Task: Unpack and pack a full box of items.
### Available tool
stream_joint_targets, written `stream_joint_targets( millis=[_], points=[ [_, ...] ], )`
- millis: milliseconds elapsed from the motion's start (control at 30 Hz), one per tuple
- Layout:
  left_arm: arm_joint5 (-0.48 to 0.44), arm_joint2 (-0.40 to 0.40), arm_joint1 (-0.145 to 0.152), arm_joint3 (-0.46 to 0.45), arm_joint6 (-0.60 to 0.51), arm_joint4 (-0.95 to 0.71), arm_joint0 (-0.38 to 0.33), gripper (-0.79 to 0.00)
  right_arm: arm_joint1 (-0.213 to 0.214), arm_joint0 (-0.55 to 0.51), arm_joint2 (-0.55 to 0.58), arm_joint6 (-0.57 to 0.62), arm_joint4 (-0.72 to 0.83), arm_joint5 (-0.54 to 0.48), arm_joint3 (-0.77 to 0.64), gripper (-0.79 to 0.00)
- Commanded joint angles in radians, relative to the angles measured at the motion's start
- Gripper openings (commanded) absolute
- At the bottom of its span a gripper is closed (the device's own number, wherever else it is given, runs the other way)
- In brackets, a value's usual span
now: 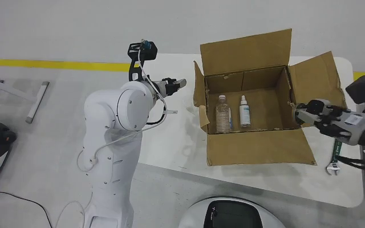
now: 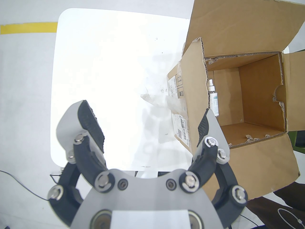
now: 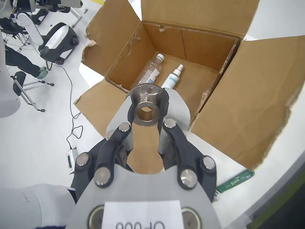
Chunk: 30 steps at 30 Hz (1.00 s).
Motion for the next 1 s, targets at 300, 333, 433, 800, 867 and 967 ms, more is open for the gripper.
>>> stream_joint_targets(
  millis=[300, 333, 433, 800, 867, 967],
  points=[
    [0.000, 0.000, 0.000, 0.000, 0.000, 0.000, 0.000, 0.000, -0.013, 0.376, -0.605, -0.068, -0.429, 0.223, 0.389, -0.785],
    [0.000, 0.000, 0.000, 0.000, 0.000, 0.000, 0.000, 0.000, -0.018, 0.403, -0.645, -0.070, -0.453, 0.244, 0.422, -0.785],
    [0.000, 0.000, 0.000, 0.000, 0.000, 0.000, 0.000, 0.000, -0.032, 0.461, -0.762, -0.048, -0.557, 0.286, 0.507, -0.785],
    [0.000, 0.000, 0.000, 0.000, 0.000, 0.000, 0.000, 0.000, -0.076, 0.563, -0.949, 0.021, -0.672, 0.376, 0.664, -0.785],
    [0.000, 0.000, 0.000, 0.000, 0.000, 0.000, 0.000, 0.000, -0.081, 0.570, -0.961, 0.050, -0.667, 0.372, 0.670, -0.785],
    [0.000, 0.000, 0.000, 0.000, 0.000, 0.000, 0.000, 0.000, -0.084, 0.580, -0.972, 0.113, -0.679, 0.362, 0.665, -0.785]
  ],
)
